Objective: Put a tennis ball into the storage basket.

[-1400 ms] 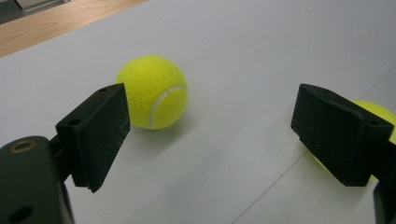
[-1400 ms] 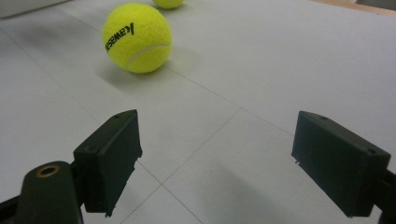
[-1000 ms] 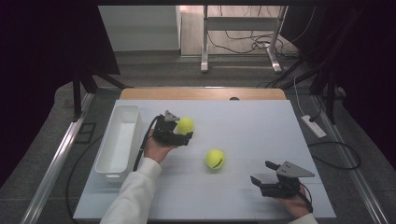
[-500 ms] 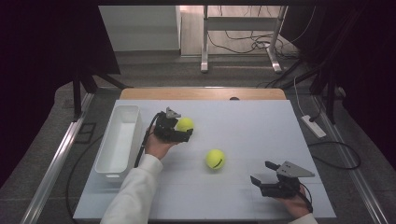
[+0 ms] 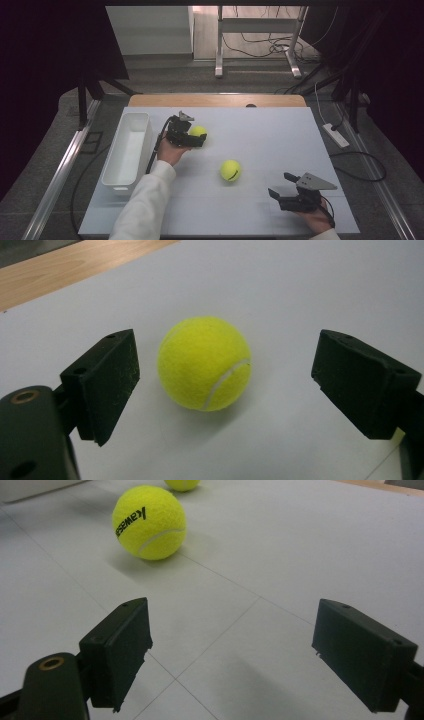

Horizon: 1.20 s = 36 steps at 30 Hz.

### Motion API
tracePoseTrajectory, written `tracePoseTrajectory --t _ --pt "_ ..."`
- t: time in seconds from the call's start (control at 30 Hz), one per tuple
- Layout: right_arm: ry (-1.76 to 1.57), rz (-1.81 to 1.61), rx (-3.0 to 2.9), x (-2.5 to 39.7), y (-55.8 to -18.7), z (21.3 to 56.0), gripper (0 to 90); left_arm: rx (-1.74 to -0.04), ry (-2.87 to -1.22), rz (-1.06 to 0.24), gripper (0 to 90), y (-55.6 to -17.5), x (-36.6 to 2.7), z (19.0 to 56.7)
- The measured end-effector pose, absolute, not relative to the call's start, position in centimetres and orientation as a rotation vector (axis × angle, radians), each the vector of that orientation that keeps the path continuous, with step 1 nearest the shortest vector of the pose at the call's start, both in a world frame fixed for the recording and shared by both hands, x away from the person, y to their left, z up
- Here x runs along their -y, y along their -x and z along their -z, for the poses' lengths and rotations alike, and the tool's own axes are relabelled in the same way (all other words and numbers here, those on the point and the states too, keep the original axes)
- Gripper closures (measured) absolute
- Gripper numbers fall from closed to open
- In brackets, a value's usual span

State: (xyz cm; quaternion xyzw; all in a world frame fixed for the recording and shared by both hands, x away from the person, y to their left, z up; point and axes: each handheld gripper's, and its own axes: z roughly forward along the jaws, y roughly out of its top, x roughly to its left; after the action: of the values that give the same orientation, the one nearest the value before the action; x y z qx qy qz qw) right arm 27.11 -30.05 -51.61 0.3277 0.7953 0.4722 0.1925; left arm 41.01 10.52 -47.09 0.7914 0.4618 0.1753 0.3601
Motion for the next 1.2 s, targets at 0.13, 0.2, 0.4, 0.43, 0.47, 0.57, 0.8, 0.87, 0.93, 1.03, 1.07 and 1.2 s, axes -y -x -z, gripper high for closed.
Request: tracePoseTrajectory --t 0.13,0.2,0.4,0.43,0.47,0.57,0.8,0.87,0.93,1.03,1.07,1.2 --pt "-0.921 -1.325 -2.231 30.0 -27.1 51.6 15.3 -1.203 -2.033 -0.443 13.0 -41.4 -10.7 47.3" --pt "-0.920 -1.330 -2.229 30.1 -27.1 51.6 15.3 -1.209 -2.044 -0.440 12.8 -41.7 -10.7 47.4" --pt "-0.918 -1.330 -2.229 30.1 -27.1 51.6 15.3 -1.229 -2.042 -0.403 12.7 -42.4 -10.6 47.9" --pt "-0.918 -1.330 -2.229 30.1 -27.1 51.6 15.3 -1.229 -2.042 -0.403 12.5 -42.4 -10.6 47.9" --pt "-0.918 -1.330 -2.229 30.1 -27.2 51.6 15.3 -1.231 -2.042 -0.399 12.5 -42.5 -10.6 48.1" --pt "-0.918 -1.330 -2.229 30.1 -27.2 51.6 15.3 -1.245 -2.029 -0.384 12.4 -42.8 -10.6 48.3" --pt "-0.921 -1.341 -2.225 30.2 -27.2 51.6 15.3 -1.251 -2.054 -0.378 11.6 -43.4 -10.2 48.8" --pt "-0.922 -1.340 -2.226 30.2 -27.2 51.6 15.3 -1.252 -2.055 -0.375 11.4 -43.6 -10.1 49.0" --pt "-0.922 -1.340 -2.226 30.2 -27.2 51.7 15.3 -1.254 -2.060 -0.367 11.2 -43.8 -10.0 49.3" --pt "-0.920 -1.339 -2.227 30.2 -27.2 51.7 15.3 -1.260 -2.063 -0.361 10.8 -43.9 -9.9 49.6" --pt "-0.920 -1.339 -2.227 30.2 -27.2 51.7 15.3 -1.261 -2.065 -0.361 10.7 -44.0 -9.9 49.7" --pt "-0.918 -1.337 -2.227 30.2 -27.2 51.7 15.3 -1.277 -2.057 -0.351 10.9 -44.3 -9.9 50.1"
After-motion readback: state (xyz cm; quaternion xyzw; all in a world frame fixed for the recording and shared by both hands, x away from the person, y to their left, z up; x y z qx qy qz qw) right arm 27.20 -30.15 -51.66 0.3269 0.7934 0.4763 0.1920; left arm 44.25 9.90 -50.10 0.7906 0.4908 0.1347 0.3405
